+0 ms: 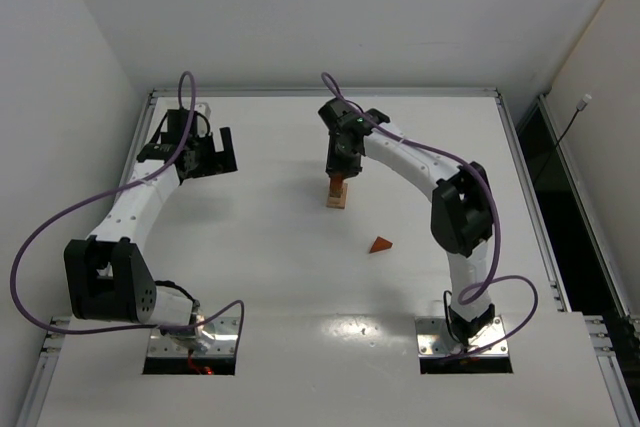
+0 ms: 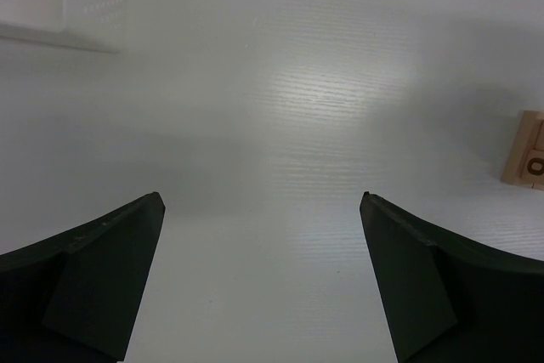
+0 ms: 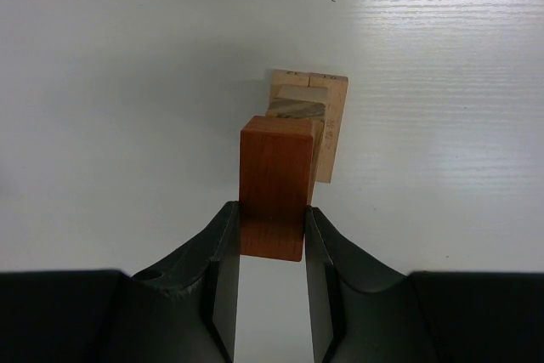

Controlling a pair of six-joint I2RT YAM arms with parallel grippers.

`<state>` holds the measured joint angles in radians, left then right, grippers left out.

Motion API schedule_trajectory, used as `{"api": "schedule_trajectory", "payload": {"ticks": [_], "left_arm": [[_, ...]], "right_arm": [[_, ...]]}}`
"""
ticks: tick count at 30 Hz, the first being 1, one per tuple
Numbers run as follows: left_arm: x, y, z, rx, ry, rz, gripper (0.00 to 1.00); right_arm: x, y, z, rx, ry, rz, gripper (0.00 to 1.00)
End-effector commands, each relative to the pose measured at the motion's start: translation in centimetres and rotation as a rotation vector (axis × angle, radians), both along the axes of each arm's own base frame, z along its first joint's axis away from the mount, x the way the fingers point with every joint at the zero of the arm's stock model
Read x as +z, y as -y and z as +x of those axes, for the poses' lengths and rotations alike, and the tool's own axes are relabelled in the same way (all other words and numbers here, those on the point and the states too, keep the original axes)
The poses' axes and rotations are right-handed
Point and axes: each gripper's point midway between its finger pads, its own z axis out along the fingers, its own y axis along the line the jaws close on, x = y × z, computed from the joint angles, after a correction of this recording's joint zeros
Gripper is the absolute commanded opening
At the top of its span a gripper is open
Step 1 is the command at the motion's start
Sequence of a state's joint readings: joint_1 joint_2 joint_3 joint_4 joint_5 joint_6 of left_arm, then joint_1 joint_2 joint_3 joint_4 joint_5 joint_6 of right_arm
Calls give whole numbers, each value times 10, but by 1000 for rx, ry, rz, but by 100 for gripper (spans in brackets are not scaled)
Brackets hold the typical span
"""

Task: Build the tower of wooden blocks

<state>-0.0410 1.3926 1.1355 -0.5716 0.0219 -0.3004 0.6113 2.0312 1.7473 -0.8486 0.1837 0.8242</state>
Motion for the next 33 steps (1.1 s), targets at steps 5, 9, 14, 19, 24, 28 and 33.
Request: {"api": "schedule_trajectory", "payload": {"ticks": [5,9,14,19,24,28,33], "left_arm": [[12,6,12,-16,49,-6,100],[13,6,14,-16,49,-6,100],[13,6,16,-16,49,-5,100],[11,8,19,-22,41,-12,100],[11,8,22,-22,41,-12,100],[11,8,22,-22,41,-12,100],[11,8,24,-22,41,-12,100]], "right_arm": [[0,-3,10,-18,19,6,0],[-3,-1,8,-18,11,1,0],[-7,1,5,-18,1,-6,0],[-13,2,0,-14,-19,-10,7],[-13,-2,0,-6,-21,9,32],[-16,-2,-3,-3,-33,10,39],[-15,-2,1,-6,-31,26,50]]}}
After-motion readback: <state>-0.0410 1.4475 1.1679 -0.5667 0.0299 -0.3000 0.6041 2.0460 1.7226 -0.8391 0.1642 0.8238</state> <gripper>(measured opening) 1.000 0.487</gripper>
